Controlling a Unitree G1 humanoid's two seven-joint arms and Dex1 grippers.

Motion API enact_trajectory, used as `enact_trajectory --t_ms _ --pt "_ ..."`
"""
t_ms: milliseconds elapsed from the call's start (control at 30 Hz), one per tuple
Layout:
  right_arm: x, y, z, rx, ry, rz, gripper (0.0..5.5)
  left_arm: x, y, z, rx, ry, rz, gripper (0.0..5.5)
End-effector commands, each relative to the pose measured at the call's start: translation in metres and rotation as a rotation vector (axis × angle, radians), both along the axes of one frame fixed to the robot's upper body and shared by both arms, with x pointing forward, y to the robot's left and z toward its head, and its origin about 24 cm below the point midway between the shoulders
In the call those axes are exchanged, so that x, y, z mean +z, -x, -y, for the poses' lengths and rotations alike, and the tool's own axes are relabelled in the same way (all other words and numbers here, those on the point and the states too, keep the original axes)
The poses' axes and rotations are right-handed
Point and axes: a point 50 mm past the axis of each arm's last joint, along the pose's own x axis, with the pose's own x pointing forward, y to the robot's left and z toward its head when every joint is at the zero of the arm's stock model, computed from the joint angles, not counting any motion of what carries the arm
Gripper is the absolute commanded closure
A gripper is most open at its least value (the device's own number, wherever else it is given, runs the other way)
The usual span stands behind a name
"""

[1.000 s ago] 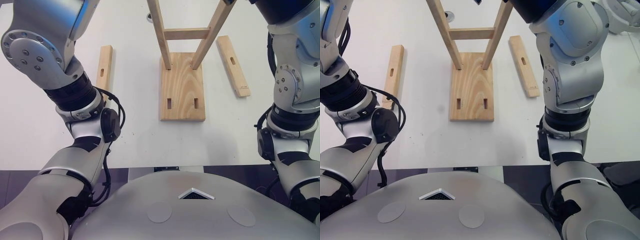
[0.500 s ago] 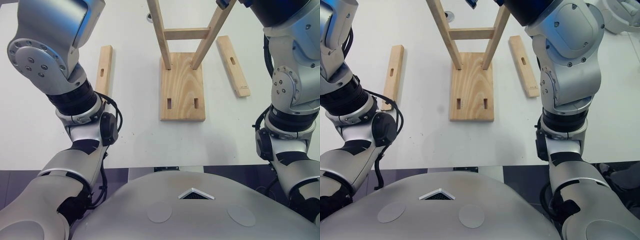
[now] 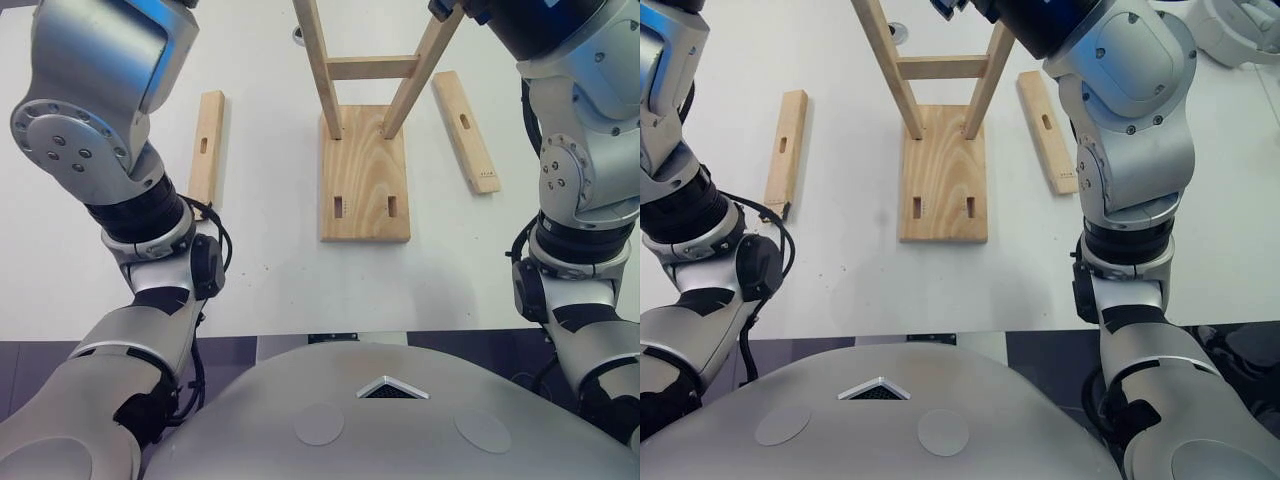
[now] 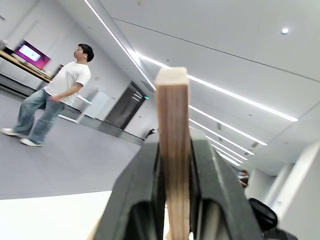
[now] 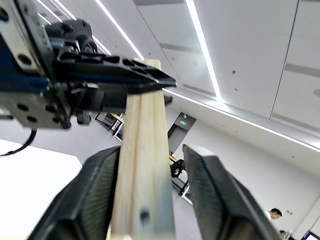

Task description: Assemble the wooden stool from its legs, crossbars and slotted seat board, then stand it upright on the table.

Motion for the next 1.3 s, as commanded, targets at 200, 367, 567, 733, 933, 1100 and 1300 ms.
enact_trajectory --t_ms 200,367,567,733,933,1100,1300 --pt "-0.001 0.002 0.044 -0.249 -0.090 -0.029 2.66 -0.026 0.007 -0.171 0.681 -0.268 0.052 5.10" --pt "0.006 -0.006 0.092 -0.467 -0.286 0.007 2.66 -0.136 0.001 -0.178 0.660 -0.527 -0.089 5.10" --pt "-0.052 -0.016 0.157 -0.766 -0.354 -0.115 2.66 -0.209 0.003 -0.170 0.637 -0.554 -0.173 5.10" --pt "-0.099 -0.016 0.168 -0.839 -0.314 -0.210 2.66 -0.222 0.010 -0.171 0.683 -0.526 -0.203 5.10" --pt "-0.166 -0.007 0.173 -0.902 -0.244 -0.377 2.66 -0.224 0.008 -0.159 0.703 -0.477 -0.218 5.10" --pt "-0.203 0.002 0.171 -0.914 -0.217 -0.474 2.66 -0.230 0.009 -0.158 0.720 -0.503 -0.243 5.10" --pt "-0.207 0.001 0.173 -0.915 -0.229 -0.476 2.66 -0.239 0.006 -0.153 0.725 -0.496 -0.267 5.10"
